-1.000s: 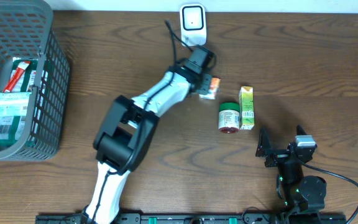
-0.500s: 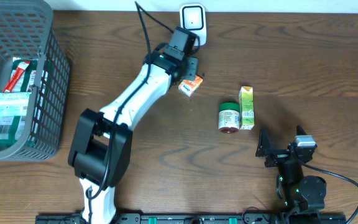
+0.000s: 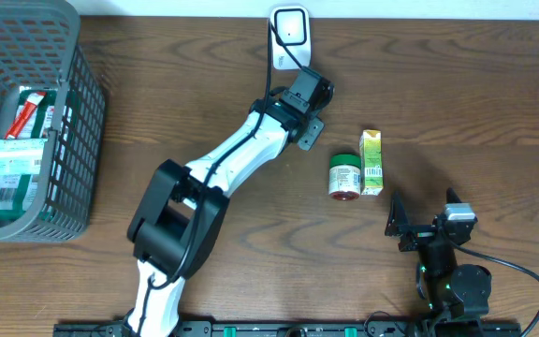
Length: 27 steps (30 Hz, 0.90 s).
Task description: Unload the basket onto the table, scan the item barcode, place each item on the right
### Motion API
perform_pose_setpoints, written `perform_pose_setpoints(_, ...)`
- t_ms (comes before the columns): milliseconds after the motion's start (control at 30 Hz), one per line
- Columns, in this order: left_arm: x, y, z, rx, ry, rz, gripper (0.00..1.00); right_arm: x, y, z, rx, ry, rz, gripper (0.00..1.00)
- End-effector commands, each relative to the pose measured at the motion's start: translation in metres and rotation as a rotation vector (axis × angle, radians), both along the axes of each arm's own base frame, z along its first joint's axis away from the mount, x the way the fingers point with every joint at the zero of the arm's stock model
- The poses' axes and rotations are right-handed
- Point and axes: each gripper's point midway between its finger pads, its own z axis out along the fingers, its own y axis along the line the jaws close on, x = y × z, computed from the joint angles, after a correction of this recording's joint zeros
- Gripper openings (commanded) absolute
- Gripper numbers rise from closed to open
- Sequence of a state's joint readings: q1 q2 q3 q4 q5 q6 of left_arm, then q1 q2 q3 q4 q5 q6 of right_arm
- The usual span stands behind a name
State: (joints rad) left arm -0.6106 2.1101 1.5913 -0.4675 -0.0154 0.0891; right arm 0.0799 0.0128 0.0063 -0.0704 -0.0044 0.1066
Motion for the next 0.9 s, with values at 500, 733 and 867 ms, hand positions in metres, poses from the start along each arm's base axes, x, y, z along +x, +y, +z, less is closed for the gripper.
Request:
perform_pose_setpoints(500,0.008,0.018,-0.044,0.118,0.002,0.004,0.42,0.000,0.002,-0.001,0.012,0.003,0.007,0.99)
perform_pose_setpoints(733,0.002,0.021,-0.063,0.144,0.040,0.002,0.24,0.000,0.002,-0.001,0.012,0.003,0.007,0.99)
perform_pose_setpoints(867,0.003,0.021,-0.063,0.144,0.040,0.001,0.08,0.000,0.002,-0.001,0.012,0.003,0.007,0.99)
